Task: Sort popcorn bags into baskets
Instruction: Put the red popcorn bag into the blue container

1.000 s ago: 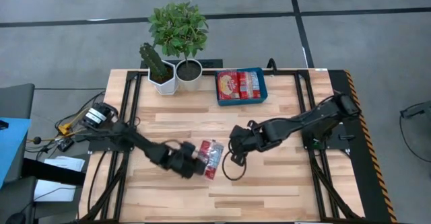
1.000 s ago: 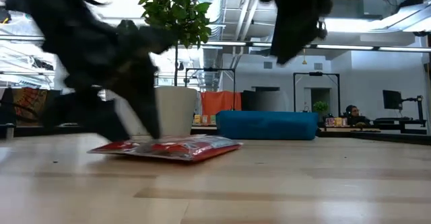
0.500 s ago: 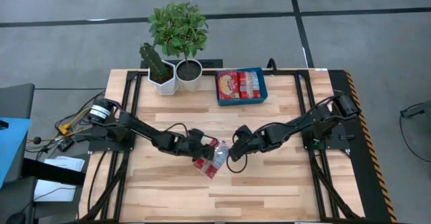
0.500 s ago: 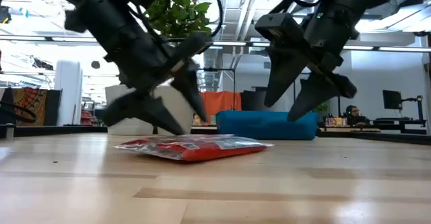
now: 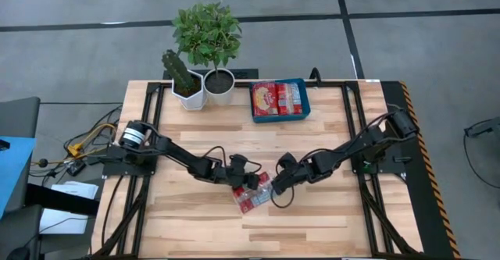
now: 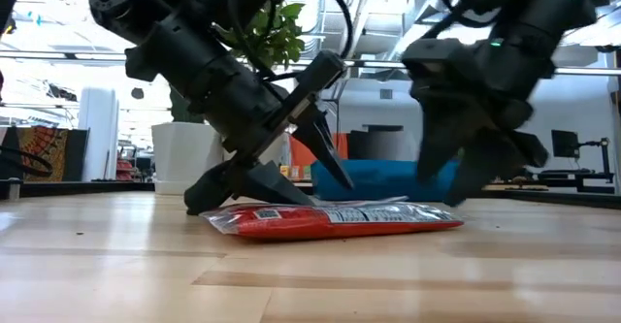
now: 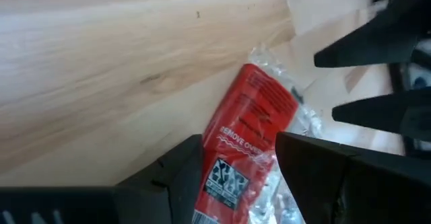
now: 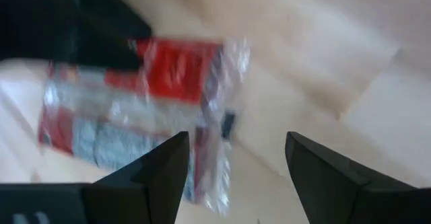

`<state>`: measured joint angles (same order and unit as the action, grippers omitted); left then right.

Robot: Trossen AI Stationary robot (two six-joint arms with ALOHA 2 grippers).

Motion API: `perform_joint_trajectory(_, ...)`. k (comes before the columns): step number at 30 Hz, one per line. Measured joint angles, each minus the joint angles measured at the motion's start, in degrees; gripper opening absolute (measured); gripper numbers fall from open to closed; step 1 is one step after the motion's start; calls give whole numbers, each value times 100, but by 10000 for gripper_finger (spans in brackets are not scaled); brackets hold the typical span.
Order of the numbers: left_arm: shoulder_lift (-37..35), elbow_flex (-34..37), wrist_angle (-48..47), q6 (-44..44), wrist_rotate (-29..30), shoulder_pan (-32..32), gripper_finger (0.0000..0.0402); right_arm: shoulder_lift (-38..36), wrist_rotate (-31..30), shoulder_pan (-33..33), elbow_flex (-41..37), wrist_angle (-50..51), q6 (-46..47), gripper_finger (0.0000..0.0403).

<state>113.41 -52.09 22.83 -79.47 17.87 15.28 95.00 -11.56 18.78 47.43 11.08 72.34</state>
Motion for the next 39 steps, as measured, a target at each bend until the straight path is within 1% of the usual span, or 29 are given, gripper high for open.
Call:
perform_joint_trajectory(5, 34, -356, -123, 328, -164, -170, 183, 0, 105, 155, -426, -965, -16, 269)
perform_joint_trajectory(8, 52, -526, -325, 538, -196, -216, 183, 0, 105, 154, -586, -1361, -36, 269)
perform_joint_trajectory(14, 113, -595, -485, 604, -132, -223, 183, 12, 102, 160, -731, -1444, -81, 269)
perform_joint_trajectory(18, 113, -597, -712, 512, -6, -223, 183, 232, 83, 206, -725, -1664, -108, 269)
perform_joint_trajectory(22, 113, -595, -633, 482, 31, -223, 183, 535, 210, 219, -717, -2250, -108, 269)
perform_joint_trajectory(25, 113, -595, -662, 469, 85, -223, 183, 605, 260, 199, -700, -2223, -119, 264)
perform_joint_trajectory(27, 113, -595, -660, 464, 105, -223, 183, 605, 328, 165, -705, -2224, -188, 248)
perform_joint_trajectory(29, 113, -595, -662, 464, 160, -223, 183, 609, 392, 124, -707, -2207, -208, 219)
perform_joint_trajectory(31, 113, -595, -661, 465, 218, -223, 183, 614, 392, 123, -712, -2191, -223, 179)
perform_joint_trajectory(37, 113, -595, -662, 444, 303, -223, 183, 647, 450, 53, -723, -2147, -442, 27)
perform_joint_trajectory(38, 113, -593, -660, 458, 307, -223, 183, 647, 470, 40, -723, -2152, -485, 16)
perform_joint_trajectory(39, 113, -593, -662, 476, 311, -223, 183, 647, 471, 12, -723, -2154, -510, 14)
